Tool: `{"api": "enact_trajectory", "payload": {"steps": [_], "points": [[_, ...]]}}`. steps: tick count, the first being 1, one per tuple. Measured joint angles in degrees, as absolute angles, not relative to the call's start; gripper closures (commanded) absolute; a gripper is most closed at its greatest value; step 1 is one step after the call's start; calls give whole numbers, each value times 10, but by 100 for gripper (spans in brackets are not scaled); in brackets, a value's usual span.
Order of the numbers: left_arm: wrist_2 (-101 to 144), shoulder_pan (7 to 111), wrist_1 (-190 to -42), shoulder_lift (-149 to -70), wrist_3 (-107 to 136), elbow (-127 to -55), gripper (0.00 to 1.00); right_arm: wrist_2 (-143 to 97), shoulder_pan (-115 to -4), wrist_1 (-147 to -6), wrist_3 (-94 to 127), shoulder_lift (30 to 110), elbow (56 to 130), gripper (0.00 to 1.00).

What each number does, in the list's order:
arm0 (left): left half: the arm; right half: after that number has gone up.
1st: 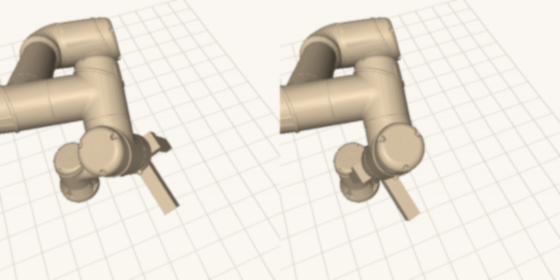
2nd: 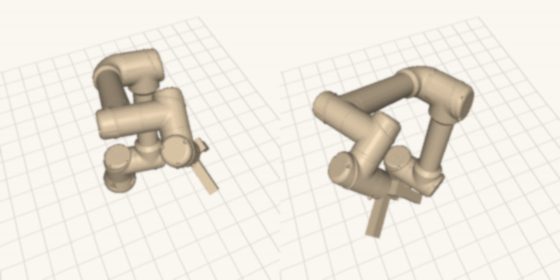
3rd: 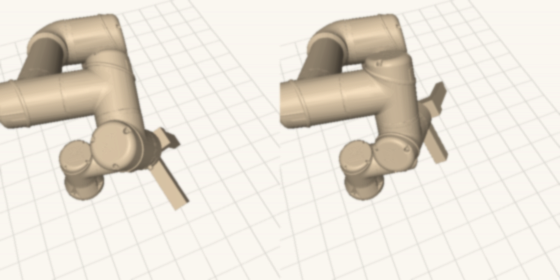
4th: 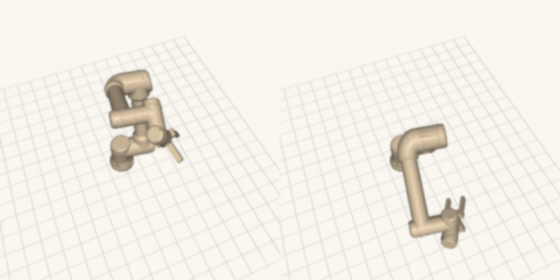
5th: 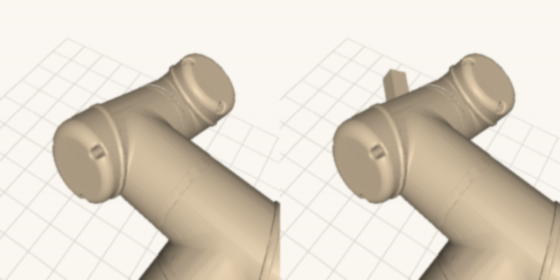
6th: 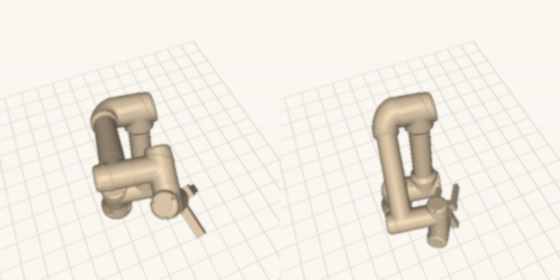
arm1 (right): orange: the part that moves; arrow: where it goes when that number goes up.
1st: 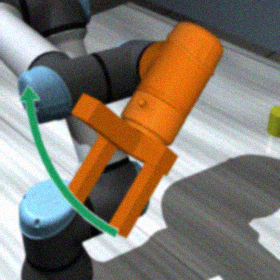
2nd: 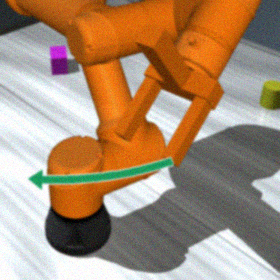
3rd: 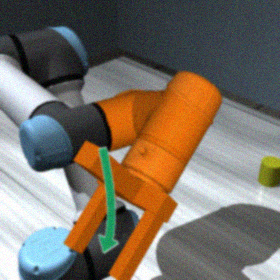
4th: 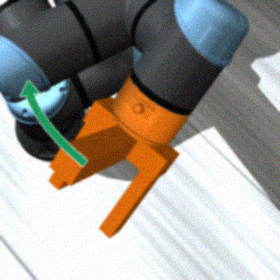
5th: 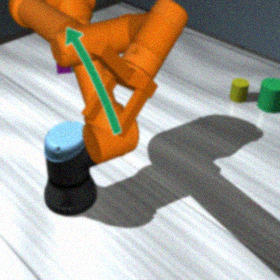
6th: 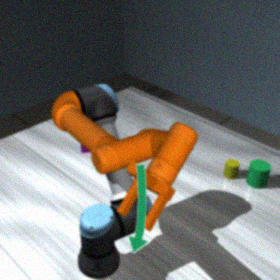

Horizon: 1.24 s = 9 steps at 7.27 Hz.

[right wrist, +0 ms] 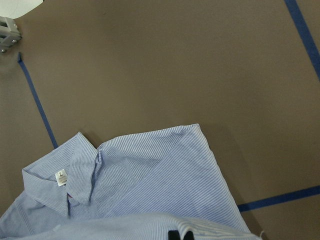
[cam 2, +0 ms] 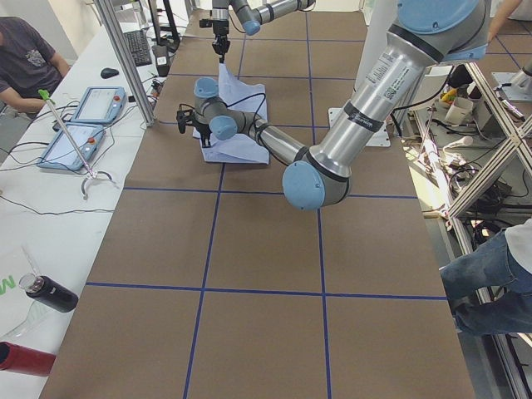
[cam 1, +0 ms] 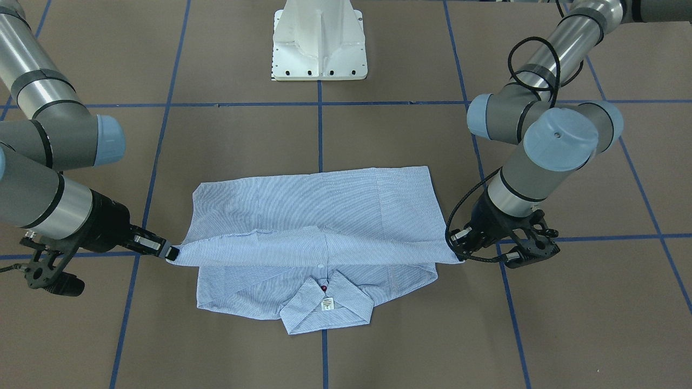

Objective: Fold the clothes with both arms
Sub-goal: 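Lay the hem over the collar with both grippers, pulling it taut, then open both grippers and raise them off the folded shirt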

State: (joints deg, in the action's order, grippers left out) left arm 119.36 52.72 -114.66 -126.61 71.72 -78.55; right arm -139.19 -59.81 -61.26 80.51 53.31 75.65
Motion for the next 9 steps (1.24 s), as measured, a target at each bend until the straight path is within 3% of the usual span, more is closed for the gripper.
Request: {"api": "enact_trajectory", "payload": {"steps": [4,9], "points": [[1192,527,-1160,-1266,717,-758,100,-1381,-596,-612,804,504,705,100],[1193,526,-1178,-1267,717,-743,100,-1380,-594,-609,804,501,699,100]]}}
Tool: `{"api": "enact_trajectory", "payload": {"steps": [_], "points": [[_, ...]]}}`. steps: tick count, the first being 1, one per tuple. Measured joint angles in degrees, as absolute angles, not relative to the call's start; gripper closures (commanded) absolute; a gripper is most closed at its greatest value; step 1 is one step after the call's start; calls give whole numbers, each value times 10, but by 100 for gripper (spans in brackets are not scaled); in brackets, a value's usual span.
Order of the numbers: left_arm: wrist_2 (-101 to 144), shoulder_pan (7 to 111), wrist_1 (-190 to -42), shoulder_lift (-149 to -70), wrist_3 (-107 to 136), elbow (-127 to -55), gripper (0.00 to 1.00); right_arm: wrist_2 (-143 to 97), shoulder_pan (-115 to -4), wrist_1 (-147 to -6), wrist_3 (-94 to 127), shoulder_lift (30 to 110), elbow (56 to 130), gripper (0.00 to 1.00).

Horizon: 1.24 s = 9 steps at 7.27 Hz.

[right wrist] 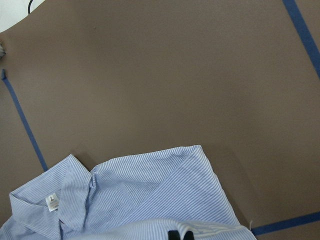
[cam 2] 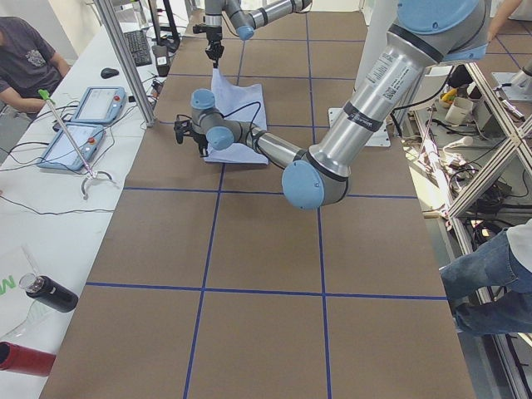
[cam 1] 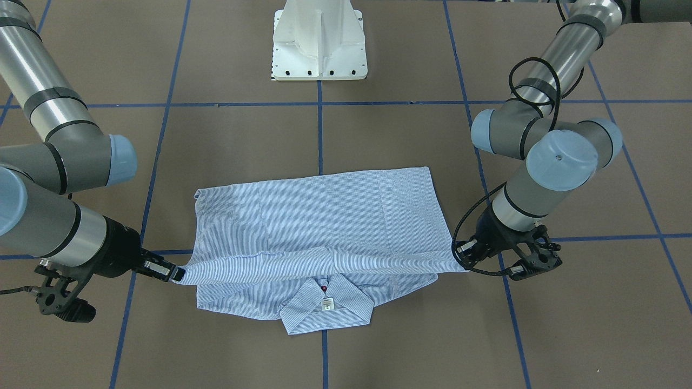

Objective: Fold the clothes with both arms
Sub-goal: 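Open both grippers and raise them off the folded shirt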

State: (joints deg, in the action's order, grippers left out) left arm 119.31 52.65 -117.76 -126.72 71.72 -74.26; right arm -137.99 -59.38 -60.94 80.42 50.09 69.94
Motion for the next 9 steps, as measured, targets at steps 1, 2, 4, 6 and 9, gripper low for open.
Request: {"api": "enact_trajectory", "payload": {"steps": [1,2,4,6,9], "points": [[1193,526,-1178,-1267,717,-745,100,-1380,-593,-609,804,499,700,100],[1194,526,-1178,-1267,717,-746,48,-1380,-593,-609,804,498,700,38],[1193,526,-1181,-1267,717,-749,0,-1375,-591,-609,804,499,699,0],[1193,527,-1186,-1265,717,-752,0,-1369,-591,-609,798,507,700,0],[1194,532,-1163,-1259,717,-791,0,-1369,-569,-600,791,583,791,0]]}}
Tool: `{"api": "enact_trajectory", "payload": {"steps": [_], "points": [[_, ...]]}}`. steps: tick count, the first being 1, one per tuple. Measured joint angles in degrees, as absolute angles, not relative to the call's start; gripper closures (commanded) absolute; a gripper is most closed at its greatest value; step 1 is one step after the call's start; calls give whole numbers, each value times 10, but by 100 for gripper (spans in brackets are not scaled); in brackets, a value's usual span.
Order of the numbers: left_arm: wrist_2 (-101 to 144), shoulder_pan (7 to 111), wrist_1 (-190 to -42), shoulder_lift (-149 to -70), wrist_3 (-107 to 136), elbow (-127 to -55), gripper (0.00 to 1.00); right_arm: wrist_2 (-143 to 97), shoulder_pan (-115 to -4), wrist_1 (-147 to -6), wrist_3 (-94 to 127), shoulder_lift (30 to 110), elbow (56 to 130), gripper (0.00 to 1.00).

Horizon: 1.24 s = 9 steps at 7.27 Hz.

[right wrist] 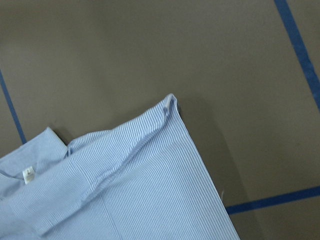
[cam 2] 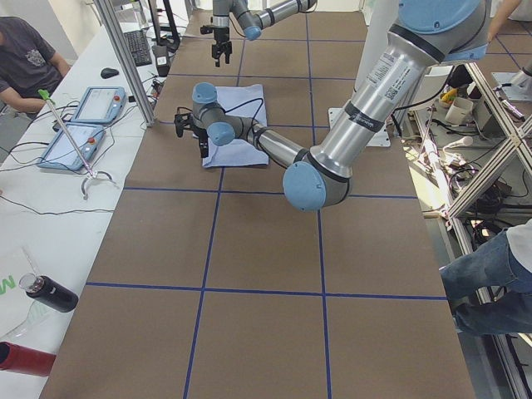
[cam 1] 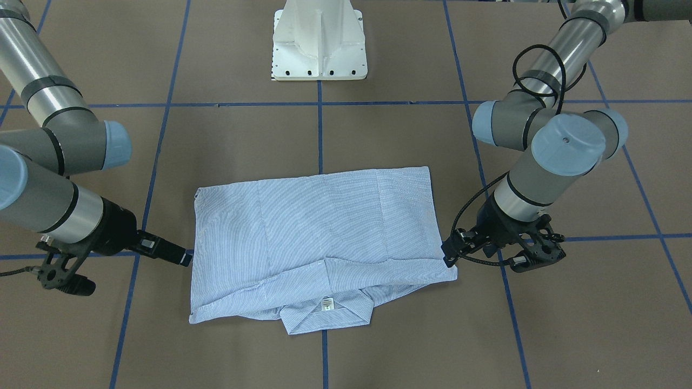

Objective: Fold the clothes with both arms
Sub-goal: 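Open both grippers and raise them off the folded shirt, then lower the right gripper onto the folded shirt's side edge and grasp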

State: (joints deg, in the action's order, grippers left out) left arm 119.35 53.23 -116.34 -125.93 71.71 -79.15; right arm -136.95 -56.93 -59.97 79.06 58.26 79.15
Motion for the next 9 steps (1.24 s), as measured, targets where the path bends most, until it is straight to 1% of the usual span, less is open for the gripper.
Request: {"api": "enact_trajectory", "payload": {"steps": [2,3,4,6,7,8,9], "points": [[1194,533,-1119,-1258,717,-834,0,-1355,-526,-599,801,645,870,0],[1194,533,-1108,-1258,718,-847,0,-1334,-500,-600,804,666,891,1],[1194,533,-1102,-1258,720,-854,0,-1313,-474,-601,804,678,899,1],[1194,533,-1100,-1258,722,-862,0,-1285,-443,-604,804,679,888,15],[1193,533,-1100,-1258,722,-863,0,-1280,-438,-604,803,678,882,15],[1193,533,-1100,-1257,722,-863,0,-1278,-436,-605,802,677,878,23],[1193,533,-1100,-1257,722,-863,0,-1279,-435,-605,801,677,876,46]]}}
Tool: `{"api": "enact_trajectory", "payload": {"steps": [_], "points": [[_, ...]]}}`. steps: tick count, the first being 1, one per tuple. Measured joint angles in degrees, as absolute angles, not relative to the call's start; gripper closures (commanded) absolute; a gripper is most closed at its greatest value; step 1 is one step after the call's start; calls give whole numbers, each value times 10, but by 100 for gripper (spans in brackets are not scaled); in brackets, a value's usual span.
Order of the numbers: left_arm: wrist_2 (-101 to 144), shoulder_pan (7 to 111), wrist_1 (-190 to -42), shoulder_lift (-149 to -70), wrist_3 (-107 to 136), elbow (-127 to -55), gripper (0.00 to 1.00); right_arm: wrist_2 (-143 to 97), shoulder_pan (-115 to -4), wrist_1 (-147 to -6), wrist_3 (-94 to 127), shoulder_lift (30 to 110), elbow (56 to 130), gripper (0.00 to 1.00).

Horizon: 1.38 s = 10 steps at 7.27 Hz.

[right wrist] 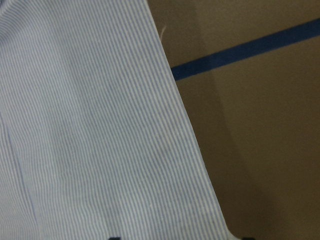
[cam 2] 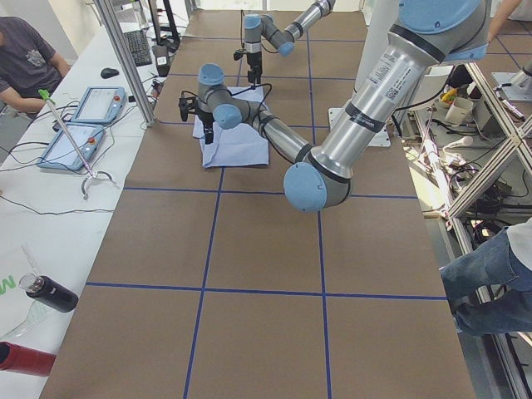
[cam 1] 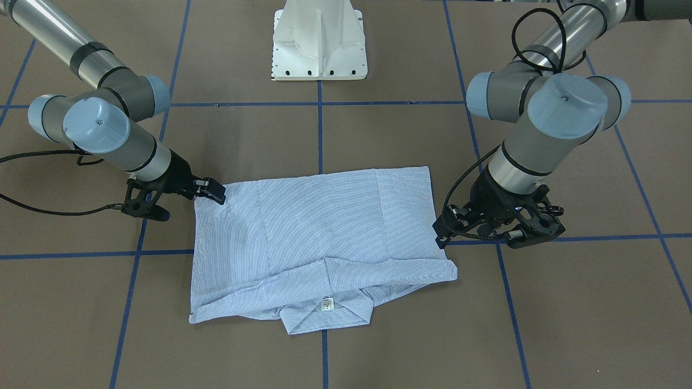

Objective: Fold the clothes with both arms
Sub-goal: 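Lower the right gripper onto the folded shirt's side edge and grasp, then drag the folded shirt with the right gripper, rotating it toward the robot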

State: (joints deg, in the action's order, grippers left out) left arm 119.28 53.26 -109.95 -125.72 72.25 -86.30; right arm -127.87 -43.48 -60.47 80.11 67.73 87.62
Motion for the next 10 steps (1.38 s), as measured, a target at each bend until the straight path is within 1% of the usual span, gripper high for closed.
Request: {"api": "enact_trajectory", "payload": {"steps": [2,6,7,10], "points": [[1193,533,-1100,-1257,722,-863,0,-1281,-434,-604,799,677,876,100],[1193,533,-1099,-1257,723,-863,0,-1289,-437,-600,799,681,888,100],[1193,533,-1098,-1257,723,-863,0,-1301,-438,-597,797,691,908,100],[1193,533,-1095,-1252,723,-864,0,-1333,-431,-588,796,771,1029,100]]}}
